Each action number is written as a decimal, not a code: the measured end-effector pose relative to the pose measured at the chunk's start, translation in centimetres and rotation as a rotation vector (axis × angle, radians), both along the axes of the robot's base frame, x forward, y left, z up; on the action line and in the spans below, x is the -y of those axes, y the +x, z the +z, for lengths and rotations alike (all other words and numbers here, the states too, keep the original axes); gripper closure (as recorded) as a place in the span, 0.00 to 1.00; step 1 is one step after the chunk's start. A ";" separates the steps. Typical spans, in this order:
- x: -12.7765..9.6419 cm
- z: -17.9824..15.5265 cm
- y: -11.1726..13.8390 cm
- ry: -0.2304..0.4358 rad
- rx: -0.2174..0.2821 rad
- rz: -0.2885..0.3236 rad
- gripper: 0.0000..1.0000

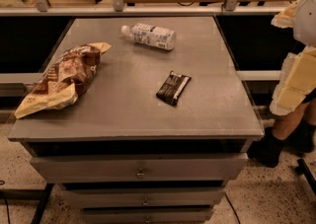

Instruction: Move blue plastic bottle near brown chip bag

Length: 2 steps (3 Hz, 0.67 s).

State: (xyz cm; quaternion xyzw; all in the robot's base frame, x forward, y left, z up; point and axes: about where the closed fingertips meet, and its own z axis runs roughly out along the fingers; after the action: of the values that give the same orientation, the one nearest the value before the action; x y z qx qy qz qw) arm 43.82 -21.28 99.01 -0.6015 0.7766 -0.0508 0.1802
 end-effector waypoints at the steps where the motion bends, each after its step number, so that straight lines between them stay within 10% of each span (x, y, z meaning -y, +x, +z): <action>1: 0.0 0.0 0.0 0.000 0.000 0.000 0.00; 2: -1.4 0.2 1.3 -0.035 0.007 -0.002 0.00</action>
Offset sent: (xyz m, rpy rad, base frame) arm 0.0335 0.0341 0.0001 -0.0928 0.0032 -0.0071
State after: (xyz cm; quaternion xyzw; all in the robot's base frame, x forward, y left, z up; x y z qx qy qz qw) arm 45.08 -19.90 99.22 -0.6035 0.7757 -0.0667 0.1722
